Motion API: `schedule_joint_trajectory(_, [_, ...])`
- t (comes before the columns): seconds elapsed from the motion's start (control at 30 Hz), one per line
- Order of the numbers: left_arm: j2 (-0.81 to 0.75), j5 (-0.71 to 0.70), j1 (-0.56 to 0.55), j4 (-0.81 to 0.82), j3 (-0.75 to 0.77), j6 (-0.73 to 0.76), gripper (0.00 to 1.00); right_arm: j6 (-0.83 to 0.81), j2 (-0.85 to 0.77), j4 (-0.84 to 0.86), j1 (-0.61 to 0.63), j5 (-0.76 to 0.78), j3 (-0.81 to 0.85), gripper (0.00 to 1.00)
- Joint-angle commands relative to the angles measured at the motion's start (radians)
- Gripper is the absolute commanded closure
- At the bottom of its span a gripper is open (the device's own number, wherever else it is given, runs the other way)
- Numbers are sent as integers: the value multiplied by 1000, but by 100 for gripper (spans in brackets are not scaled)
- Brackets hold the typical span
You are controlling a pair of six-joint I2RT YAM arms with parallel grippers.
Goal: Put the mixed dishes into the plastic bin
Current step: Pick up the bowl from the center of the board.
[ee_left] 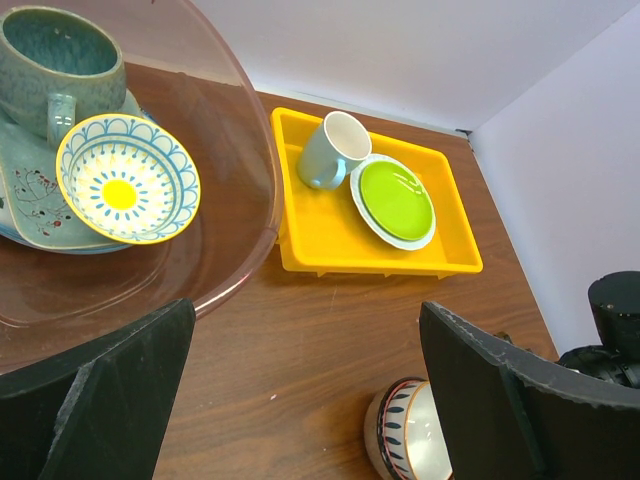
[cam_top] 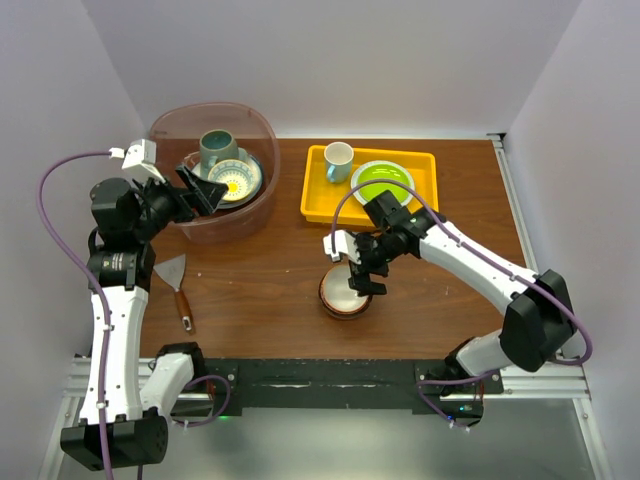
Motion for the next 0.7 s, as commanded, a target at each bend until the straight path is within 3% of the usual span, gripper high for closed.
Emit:
schedule_joint_trajectory(0.0, [-12, 12, -7, 6, -7, 9, 0, 29, 2, 31, -7, -26, 5, 8])
schedule_joint_trajectory(0.37, [-12, 22, -5, 10, -8, 11, 0, 70, 51, 65, -43, -43, 26, 11])
schedule_joint_trajectory(0.47, [-12, 27, -7, 13, -13, 11, 0, 127, 70, 119, -43, -29, 26, 16])
schedule_joint_trajectory(0.67, [-7, 35, -7, 17, -10, 9, 0, 233, 111, 237, -41, 49, 32, 36])
